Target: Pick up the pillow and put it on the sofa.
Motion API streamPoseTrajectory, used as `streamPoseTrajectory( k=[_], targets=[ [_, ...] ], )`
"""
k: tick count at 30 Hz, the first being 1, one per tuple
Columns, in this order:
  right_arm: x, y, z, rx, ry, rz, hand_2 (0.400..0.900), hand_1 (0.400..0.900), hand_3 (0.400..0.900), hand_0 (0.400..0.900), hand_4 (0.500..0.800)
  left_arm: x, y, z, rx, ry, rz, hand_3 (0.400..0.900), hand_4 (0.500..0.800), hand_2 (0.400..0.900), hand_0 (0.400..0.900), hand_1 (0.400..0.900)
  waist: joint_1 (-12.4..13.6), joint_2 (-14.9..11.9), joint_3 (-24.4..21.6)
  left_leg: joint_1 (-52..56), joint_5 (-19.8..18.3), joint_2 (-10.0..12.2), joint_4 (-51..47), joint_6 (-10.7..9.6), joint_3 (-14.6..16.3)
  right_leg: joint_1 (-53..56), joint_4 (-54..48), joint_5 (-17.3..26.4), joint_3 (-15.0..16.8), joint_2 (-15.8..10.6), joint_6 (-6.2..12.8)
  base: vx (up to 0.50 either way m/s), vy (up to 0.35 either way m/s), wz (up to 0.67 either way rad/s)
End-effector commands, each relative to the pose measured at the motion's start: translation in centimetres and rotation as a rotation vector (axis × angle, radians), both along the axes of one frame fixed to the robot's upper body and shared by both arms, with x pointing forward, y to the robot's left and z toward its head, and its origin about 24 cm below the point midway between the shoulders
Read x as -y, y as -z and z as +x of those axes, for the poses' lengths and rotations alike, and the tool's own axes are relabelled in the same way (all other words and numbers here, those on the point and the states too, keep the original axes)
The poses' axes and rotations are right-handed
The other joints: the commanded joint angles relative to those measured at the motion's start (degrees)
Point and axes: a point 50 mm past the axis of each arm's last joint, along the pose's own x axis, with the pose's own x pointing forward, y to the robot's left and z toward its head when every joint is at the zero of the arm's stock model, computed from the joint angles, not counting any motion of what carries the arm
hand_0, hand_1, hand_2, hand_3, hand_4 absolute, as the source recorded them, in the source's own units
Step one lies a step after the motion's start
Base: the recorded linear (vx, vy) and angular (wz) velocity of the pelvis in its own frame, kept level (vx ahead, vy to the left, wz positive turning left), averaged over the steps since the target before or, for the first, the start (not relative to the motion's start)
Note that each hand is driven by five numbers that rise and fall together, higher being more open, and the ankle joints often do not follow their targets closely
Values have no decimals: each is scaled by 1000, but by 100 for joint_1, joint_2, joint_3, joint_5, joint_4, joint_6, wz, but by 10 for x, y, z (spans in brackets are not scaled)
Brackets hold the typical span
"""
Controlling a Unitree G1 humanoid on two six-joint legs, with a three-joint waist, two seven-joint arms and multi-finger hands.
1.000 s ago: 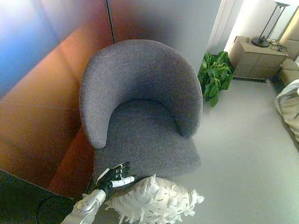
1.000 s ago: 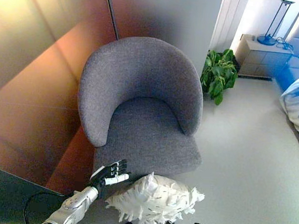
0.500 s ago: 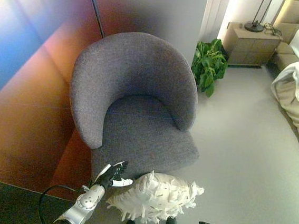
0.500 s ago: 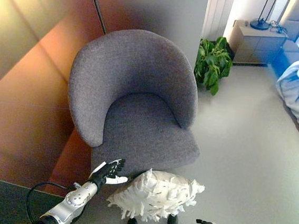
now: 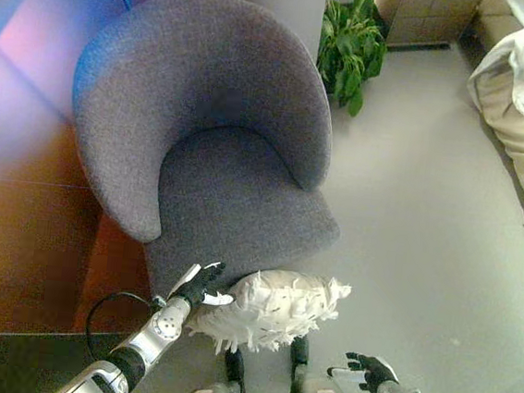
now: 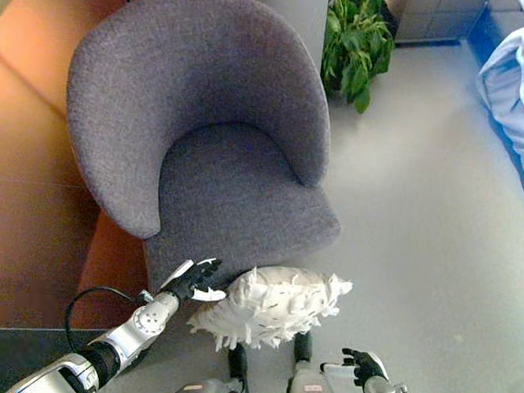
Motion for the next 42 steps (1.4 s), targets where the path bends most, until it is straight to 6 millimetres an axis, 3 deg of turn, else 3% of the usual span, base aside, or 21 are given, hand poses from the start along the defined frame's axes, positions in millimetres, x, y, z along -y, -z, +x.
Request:
streamPoseTrajectory(
  k=[1, 17, 29, 42],
  targets=[
    [-1, -9, 18, 53, -74, -42, 900, 900, 900, 900, 800, 7, -19, 24, 104, 36, 41, 900, 800, 900, 900, 900, -115, -303, -97, -404, -495, 3, 717, -61, 88, -167, 429, -425, 421, -491, 661, -29, 4, -6],
    [-17, -43, 80, 205, -154, -91, 900, 900, 900, 900, 800, 29, -27, 43, 111, 77, 124, 900, 800, 900, 900, 900, -338, -344, 548, -1012, -594, -25, 1339, -91, 206, -871, 765, -269, 667, -590, 629, -59, -3, -7],
    [-44, -84, 133, 372, -169, -69, 900, 900, 900, 900, 800, 25, -60, 75, 271, -10, 247, 900, 800, 900, 900, 900, -424, -515, 1049, -1738, -552, 93, 1779, -198, 267, -1653, 1017, -99, 823, -492, 569, -68, -27, -7],
    [-49, -98, 144, 423, -173, -48, 900, 900, 900, 900, 800, 19, -93, 98, 421, -101, 316, 900, 800, 900, 900, 900, -512, -660, 1049, -2661, -546, 151, 2198, -257, 238, -2538, 1217, 33, 1026, -375, 555, -40, -15, -9]
  ],
)
